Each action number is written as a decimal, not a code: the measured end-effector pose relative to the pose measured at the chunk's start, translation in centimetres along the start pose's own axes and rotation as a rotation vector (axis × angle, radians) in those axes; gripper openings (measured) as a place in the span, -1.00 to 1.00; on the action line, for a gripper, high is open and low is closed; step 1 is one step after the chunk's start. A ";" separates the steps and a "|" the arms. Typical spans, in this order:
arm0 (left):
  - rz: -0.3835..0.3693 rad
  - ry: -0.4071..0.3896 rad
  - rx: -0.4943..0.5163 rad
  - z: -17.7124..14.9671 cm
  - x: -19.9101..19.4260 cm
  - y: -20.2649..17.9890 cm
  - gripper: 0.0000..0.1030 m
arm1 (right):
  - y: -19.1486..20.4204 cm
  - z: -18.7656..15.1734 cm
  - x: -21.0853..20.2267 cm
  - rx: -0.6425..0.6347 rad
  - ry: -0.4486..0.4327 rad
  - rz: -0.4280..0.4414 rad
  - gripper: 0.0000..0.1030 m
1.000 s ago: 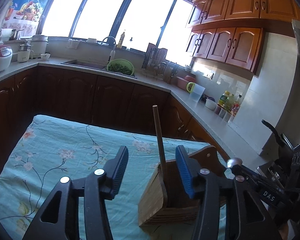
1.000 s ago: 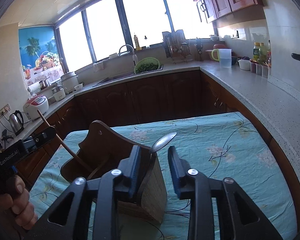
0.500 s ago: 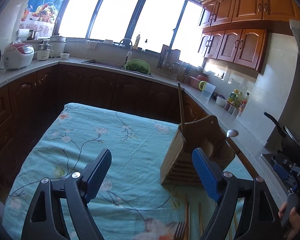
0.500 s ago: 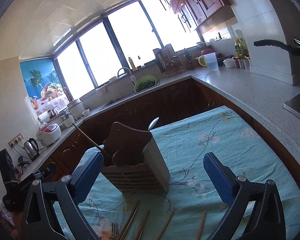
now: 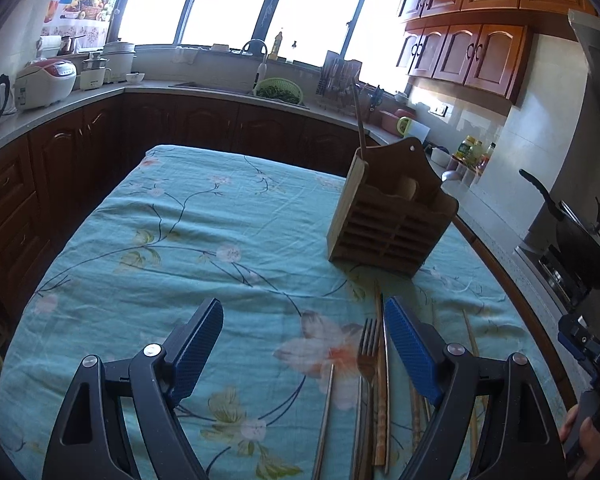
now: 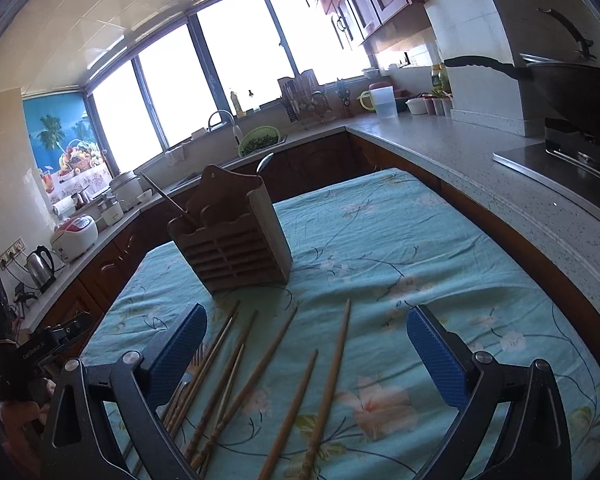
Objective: Organize utensils
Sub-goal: 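Move both open tools back over the remaining utensils, then grasp a metal chopstick with the left tool while the right tool grasps a wooden chopstick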
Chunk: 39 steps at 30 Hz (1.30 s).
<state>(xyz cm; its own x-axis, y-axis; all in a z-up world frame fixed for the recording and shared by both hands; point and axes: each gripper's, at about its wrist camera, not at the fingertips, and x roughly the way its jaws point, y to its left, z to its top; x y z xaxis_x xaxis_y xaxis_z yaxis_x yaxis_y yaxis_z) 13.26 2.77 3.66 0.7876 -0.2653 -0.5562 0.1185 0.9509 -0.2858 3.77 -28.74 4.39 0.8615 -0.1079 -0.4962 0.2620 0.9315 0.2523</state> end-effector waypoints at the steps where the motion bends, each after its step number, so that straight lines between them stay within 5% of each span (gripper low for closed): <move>1: 0.002 0.007 0.007 -0.1 0.0 -0.1 0.61 | -0.1 -0.5 0.0 0.006 0.012 -0.003 0.96; 14: 0.055 0.092 0.062 -2.1 -0.8 -0.1 0.59 | 0.3 -3.2 0.3 -0.019 0.073 -0.011 0.92; 19: 0.054 0.121 0.080 -2.3 -0.4 -0.3 0.57 | 1.2 -3.8 0.8 -0.038 0.104 0.002 0.65; 24: 0.053 0.166 0.121 -2.6 0.7 -1.2 0.44 | 2.1 -4.3 2.0 -0.055 0.159 0.010 0.12; 29: 0.058 0.247 0.170 -2.9 2.5 -2.0 0.08 | 2.8 -5.2 4.4 -0.063 0.251 0.024 -0.22; 34: 0.053 0.298 0.208 -2.7 4.4 -2.8 -0.02 | 3.0 -5.9 6.8 -0.071 0.323 -0.006 -0.39; 39: 0.031 0.355 0.233 -2.8 6.5 -3.3 -0.33 | 2.6 -5.8 8.7 -0.083 0.363 -0.050 -0.52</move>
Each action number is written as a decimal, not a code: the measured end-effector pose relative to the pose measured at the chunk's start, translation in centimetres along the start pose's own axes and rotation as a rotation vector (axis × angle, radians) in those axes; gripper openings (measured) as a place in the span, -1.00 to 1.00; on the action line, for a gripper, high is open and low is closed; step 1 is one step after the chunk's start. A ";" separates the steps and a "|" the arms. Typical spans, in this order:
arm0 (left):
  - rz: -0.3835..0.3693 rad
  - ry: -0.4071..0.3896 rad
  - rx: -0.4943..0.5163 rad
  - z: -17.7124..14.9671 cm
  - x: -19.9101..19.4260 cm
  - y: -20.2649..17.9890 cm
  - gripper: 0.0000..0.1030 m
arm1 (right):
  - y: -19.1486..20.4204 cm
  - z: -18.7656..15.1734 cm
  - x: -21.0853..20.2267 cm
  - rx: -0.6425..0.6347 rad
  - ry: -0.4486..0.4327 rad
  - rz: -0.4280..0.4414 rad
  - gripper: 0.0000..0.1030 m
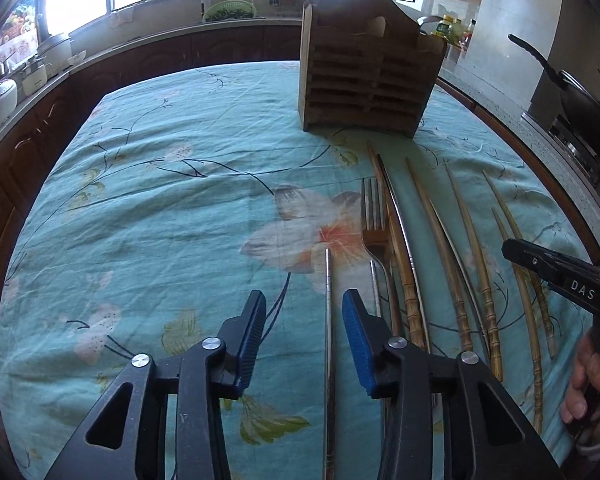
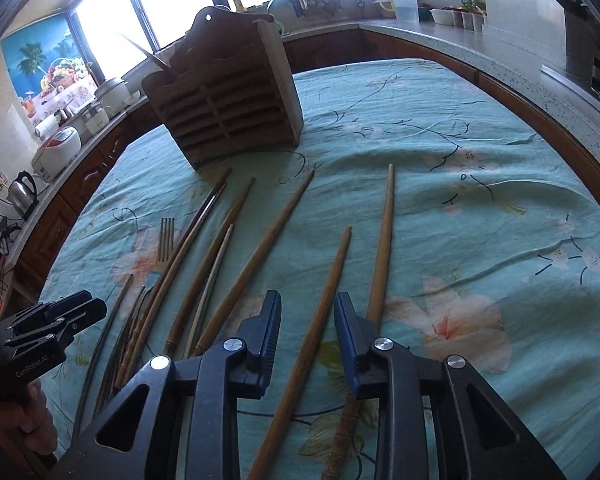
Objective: Organize utensils
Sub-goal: 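Grasp a metal chopstick with the left tool while the right tool grasps a wooden chopstick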
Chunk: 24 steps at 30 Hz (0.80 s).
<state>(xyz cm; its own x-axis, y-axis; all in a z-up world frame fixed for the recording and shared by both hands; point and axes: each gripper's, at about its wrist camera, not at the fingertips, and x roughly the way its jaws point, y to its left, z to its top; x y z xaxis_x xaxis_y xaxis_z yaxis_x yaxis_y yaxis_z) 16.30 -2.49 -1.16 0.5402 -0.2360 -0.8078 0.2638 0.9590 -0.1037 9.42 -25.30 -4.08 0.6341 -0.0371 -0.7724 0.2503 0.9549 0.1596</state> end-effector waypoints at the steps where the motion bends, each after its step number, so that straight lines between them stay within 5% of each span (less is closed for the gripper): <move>1: -0.005 0.016 0.003 0.1 0.5 -0.1 -0.39 | 0.0 0.2 0.2 -0.004 0.001 -0.013 -0.54; 7: 0.042 0.015 0.094 0.6 1.8 -1.6 -0.48 | 0.9 1.7 1.7 -0.071 0.014 -0.074 -0.60; 11: 0.025 0.009 0.101 0.8 2.1 -1.7 -0.89 | 1.7 1.8 2.2 -0.135 0.015 -0.116 -0.68; 16: -0.002 0.009 0.069 0.9 1.9 -1.1 -0.94 | 0.7 1.9 1.8 -0.072 0.020 -0.043 -0.87; 24: -0.103 -0.063 -0.020 1.6 -1.8 1.0 -0.95 | 0.6 2.1 -2.1 -0.007 -0.042 0.073 -0.90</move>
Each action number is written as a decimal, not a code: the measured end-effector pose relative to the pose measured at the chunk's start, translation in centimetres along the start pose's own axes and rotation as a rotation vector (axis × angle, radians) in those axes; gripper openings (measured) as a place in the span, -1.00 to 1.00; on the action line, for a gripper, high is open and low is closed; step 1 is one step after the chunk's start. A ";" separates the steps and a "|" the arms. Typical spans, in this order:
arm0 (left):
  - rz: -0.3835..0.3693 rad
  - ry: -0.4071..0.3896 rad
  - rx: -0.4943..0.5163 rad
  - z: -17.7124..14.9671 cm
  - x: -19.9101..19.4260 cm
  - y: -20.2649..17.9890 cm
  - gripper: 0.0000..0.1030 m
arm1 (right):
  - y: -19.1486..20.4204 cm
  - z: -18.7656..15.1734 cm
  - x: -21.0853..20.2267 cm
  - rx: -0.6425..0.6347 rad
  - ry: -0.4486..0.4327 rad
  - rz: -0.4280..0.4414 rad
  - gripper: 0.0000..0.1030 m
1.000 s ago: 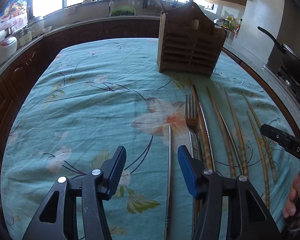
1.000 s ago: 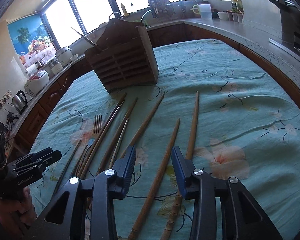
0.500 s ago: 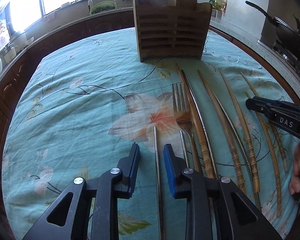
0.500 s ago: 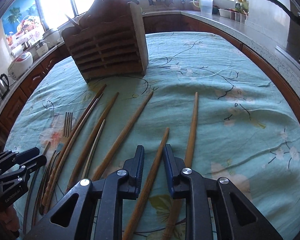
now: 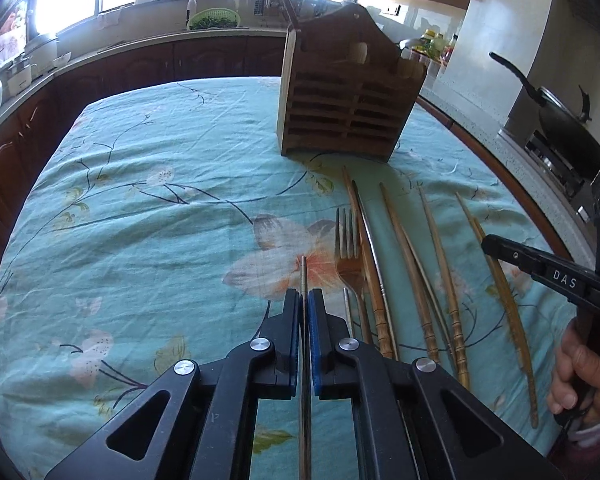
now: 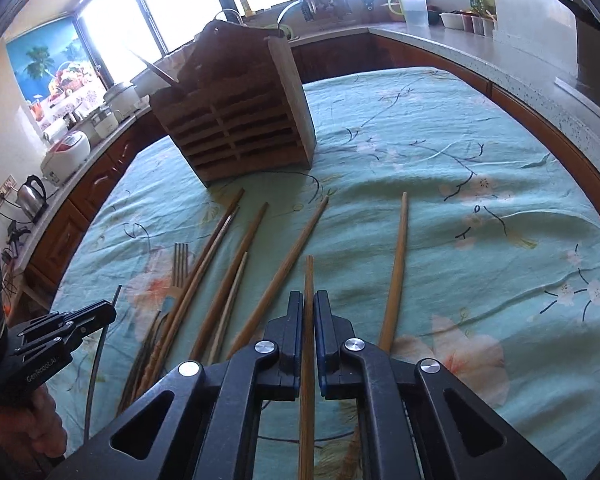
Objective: Organize utensils
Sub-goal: 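Grasp a metal chopstick with the left tool while the right tool grasps a wooden chopstick, then lower both held chopsticks into the wooden holder and open both tools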
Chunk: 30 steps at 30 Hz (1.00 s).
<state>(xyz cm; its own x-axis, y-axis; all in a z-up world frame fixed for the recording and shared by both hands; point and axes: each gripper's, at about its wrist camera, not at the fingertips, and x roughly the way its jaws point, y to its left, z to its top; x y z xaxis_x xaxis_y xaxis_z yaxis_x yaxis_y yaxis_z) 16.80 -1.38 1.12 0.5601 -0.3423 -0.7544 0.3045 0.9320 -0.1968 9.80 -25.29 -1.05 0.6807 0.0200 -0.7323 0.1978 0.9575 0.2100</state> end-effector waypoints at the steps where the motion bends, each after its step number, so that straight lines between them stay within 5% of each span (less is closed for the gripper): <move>1: -0.008 -0.017 -0.006 0.1 -0.7 0.1 -0.95 | 0.2 0.2 -0.6 -0.002 -0.016 0.005 -0.90; 16: -0.073 -0.269 -0.058 1.1 -12.3 1.7 -0.94 | 3.0 4.4 -9.9 -0.039 -0.264 0.093 -0.90; 30: -0.065 -0.358 -0.096 1.7 -14.5 3.0 -0.95 | 2.9 6.8 -11.4 -0.052 -0.335 0.095 -0.90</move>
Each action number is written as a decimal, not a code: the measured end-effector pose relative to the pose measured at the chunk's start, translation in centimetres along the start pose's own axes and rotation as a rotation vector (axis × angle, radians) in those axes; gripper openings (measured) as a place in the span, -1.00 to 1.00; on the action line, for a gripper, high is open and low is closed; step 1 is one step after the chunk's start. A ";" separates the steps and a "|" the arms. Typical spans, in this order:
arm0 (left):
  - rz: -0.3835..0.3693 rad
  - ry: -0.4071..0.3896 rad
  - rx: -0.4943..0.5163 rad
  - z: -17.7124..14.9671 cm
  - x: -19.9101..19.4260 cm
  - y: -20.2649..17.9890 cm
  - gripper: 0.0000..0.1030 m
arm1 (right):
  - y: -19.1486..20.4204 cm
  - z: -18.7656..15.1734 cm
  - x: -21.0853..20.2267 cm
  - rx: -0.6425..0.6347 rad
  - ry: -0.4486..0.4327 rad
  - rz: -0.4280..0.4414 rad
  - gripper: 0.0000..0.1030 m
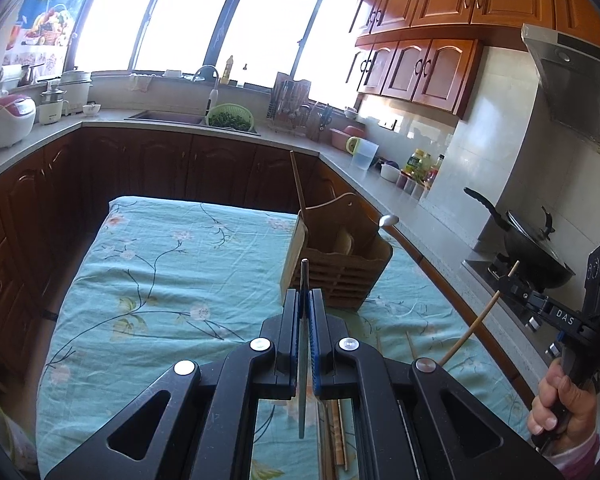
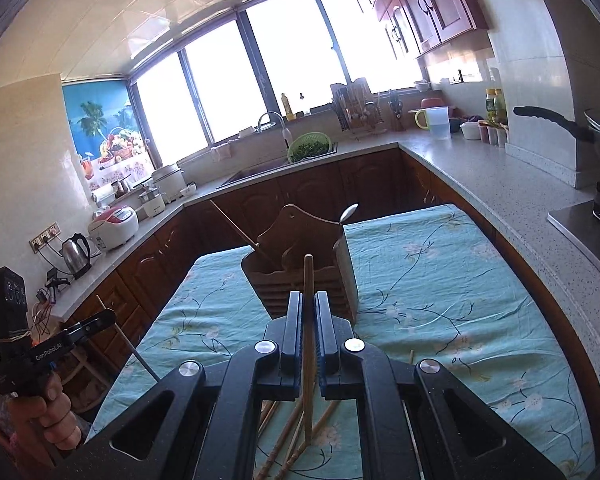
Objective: Organize utensils
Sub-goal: 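Lower both held chopsticks into the wooden holder and open both tools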
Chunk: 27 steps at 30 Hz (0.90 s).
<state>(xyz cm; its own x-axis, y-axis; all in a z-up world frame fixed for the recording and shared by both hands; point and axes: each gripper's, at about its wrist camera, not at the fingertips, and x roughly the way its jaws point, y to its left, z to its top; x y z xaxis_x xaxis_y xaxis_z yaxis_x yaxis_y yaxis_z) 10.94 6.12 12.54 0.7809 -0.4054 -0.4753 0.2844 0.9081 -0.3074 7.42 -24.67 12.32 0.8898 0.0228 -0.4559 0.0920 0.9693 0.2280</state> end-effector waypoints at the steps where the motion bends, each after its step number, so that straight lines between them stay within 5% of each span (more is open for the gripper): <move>1: 0.001 -0.003 0.001 0.2 0.2 0.0 -0.95 | 0.0 0.1 0.1 0.000 0.000 0.000 -0.90; 9: -0.015 -0.056 -0.002 2.5 1.4 -0.2 -0.95 | -0.2 2.2 0.5 -0.004 -0.043 -0.001 -0.89; 18: -0.021 -0.178 0.007 7.4 4.0 -0.9 -0.95 | -0.8 8.3 1.9 -0.001 -0.165 -0.006 -0.90; 27: 0.003 -0.283 -0.041 10.2 11.0 -0.3 -0.95 | -1.4 13.6 6.2 0.024 -0.254 -0.026 -0.90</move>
<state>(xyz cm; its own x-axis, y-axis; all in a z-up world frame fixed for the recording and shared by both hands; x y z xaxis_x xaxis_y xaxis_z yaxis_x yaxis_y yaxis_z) 25.12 2.39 15.78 0.9074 -0.3521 -0.2293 0.2636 0.9020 -0.3418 18.93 -29.18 20.88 0.9704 -0.0675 -0.2318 0.1245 0.9626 0.2406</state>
